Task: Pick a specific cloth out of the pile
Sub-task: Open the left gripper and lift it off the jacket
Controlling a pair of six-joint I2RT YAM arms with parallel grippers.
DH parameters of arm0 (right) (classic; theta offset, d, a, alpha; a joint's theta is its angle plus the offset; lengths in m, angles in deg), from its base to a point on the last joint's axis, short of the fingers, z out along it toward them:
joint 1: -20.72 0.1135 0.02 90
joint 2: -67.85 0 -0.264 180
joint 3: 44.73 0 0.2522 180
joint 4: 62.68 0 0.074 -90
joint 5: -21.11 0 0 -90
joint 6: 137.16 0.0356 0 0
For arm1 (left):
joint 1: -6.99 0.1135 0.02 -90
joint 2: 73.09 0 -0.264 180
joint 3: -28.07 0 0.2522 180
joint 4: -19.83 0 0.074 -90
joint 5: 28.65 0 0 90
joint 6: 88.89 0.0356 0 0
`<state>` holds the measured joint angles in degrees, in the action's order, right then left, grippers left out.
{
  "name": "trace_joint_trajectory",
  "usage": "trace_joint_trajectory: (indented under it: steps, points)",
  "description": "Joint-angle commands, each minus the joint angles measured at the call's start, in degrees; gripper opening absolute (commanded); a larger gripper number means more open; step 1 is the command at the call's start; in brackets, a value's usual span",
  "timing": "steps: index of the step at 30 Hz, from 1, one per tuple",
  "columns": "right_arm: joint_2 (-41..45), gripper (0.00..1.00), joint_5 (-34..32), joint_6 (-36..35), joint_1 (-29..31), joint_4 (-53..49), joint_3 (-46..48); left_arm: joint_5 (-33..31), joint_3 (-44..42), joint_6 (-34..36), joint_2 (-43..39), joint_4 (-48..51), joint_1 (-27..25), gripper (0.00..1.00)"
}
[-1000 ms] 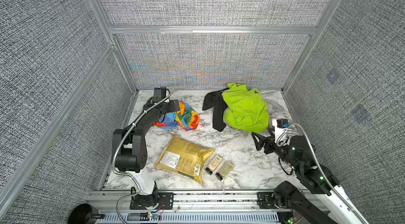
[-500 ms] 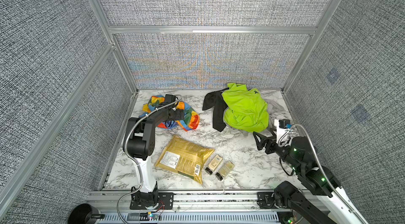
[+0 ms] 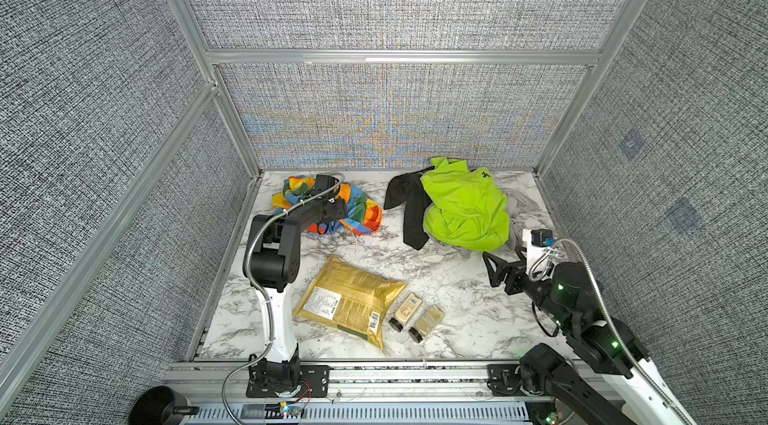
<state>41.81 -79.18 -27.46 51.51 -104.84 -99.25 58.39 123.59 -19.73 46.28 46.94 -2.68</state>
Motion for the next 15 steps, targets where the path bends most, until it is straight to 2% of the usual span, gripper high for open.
trace_joint_trajectory:
  steps: [1,5,10,15]
  points:
    - [0.7,0.96,1.7,0.2,0.0,0.4,0.1,0.1,-2.3,-1.1,-2.6,0.1,0.3,0.74]
    - [0.3,0.96,8.4,0.2,0.0,3.8,0.2,0.8,-4.7,-0.5,-8.6,-1.2,0.3,0.86]
    - [-0.3,0.96,11.5,0.0,0.0,6.3,0.3,1.2,-7.3,0.8,-18.8,-2.7,0.4,0.96]
    - [-0.4,0.96,14.4,-0.6,0.0,7.2,0.9,2.1,-11.6,3.7,-31.8,-5.1,0.3,0.99]
